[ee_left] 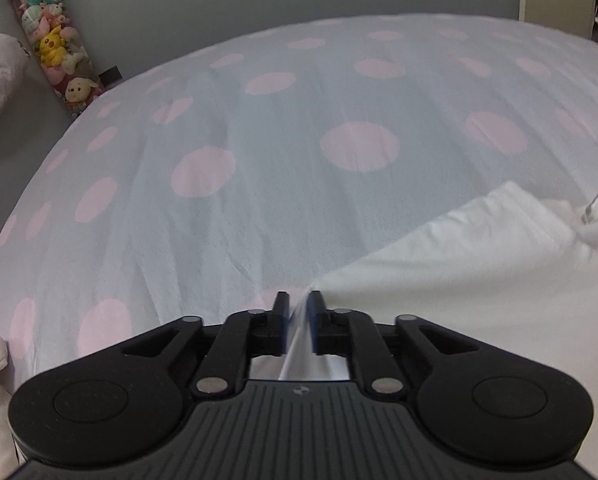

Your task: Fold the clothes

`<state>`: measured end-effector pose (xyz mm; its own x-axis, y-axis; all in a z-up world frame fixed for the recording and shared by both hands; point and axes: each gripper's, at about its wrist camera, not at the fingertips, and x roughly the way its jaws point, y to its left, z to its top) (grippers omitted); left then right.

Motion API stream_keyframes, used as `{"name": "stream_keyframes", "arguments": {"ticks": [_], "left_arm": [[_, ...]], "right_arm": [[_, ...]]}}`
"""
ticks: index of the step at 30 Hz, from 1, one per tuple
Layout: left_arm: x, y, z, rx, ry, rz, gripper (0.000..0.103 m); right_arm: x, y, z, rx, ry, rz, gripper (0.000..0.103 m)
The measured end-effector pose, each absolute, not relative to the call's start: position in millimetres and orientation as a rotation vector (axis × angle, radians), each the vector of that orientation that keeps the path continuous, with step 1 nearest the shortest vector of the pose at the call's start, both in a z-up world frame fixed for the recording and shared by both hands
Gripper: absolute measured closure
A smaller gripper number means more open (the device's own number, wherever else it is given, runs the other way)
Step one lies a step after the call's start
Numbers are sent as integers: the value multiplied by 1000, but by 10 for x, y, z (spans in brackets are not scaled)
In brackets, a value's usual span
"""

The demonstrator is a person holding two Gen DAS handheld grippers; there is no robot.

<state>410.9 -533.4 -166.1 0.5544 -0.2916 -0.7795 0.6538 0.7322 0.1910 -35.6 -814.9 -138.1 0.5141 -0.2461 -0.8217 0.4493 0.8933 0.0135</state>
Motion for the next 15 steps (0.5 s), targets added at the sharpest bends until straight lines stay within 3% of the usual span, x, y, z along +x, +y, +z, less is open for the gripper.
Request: {"name": "stream_keyframes", "arguments": {"ticks": [2, 9, 15], "left_arm": [[4110, -5367, -1545, 492, 773, -618, 73], [4103, -5808, -1349, 422, 771, -756, 73], [4011, -6269, -1560, 437, 840, -791, 73]], "right_arm": [[-111, -8238, -1269, 226, 902, -407, 53], [1117, -8221, -1035, 180, 749, -381, 53], [2007, -8150, -1265, 196, 743, -333, 54]]}}
